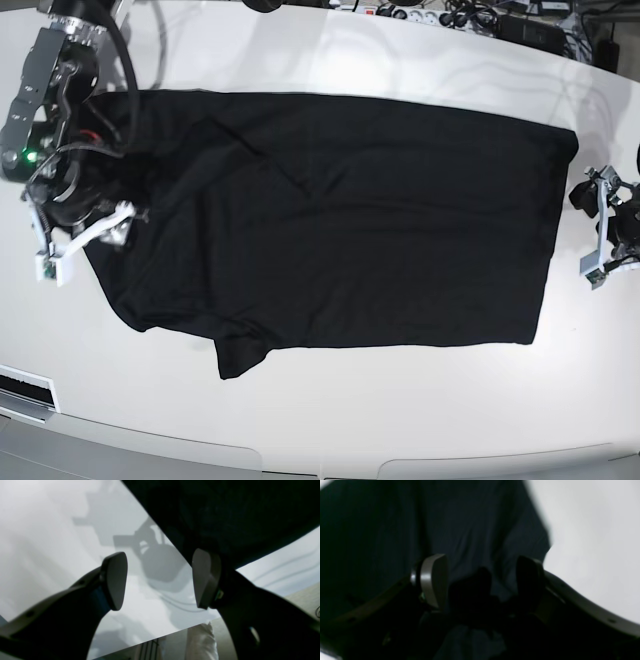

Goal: Layout the t-shirt on the table in an organized manner, then fold the t-shirt properly
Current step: 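Grasp the shirt edge with both grippers and pull it taut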

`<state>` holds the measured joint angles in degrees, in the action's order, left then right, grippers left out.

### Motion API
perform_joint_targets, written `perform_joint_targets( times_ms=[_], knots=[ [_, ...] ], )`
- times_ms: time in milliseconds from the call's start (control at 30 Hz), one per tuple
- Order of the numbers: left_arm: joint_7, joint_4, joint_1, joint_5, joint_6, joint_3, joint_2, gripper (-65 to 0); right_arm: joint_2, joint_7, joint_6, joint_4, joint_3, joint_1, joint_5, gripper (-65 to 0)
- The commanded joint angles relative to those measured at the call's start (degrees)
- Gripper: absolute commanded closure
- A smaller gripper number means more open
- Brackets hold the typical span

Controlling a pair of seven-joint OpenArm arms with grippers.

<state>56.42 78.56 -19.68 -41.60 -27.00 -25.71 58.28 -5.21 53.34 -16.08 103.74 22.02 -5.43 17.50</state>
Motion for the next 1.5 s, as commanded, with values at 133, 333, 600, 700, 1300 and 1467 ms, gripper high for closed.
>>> perform_joint_targets(
  times_ms=[133,333,600,700,1300,1467],
  knots=[
    [0.70,0.44,-0.83,-2.51,-1.53,0.66,1.42,-11.4,-1.75,2.89,-3.50,5.03,2.21,1.40,3.04,-32.1],
    [0.94,0.44,-0.81,-3.15,1.62,0.66,1.44,0.0,-8.81,8.20,-14.95,5.38,2.21,-3.08,12.79,0.0],
    [1.81,0.44,-0.13,-13.92,-3.13,0.66,-0.44,0.0,-10.84,-0.28,-22.80,5.38,0.42,-14.23,11.85,0.0],
    [2.16,0.46,2.01,-15.30,-7.17,0.66,-2.58,0.0,-10.84,-0.68,-20.72,5.31,-1.81,-15.72,8.57,0.0],
    [-4.39,0.42,14.12,4.66,3.08,0.66,-13.29,0.0,-10.84,-4.74,-11.96,-15.78,-14.49,-5.84,-3.28,0.0],
    [-4.57,0.28,14.78,7.32,2.01,0.66,-13.66,0.0,-10.86,-3.52,-12.00,-19.43,-14.53,-5.51,-4.90,0.0]
  ],
)
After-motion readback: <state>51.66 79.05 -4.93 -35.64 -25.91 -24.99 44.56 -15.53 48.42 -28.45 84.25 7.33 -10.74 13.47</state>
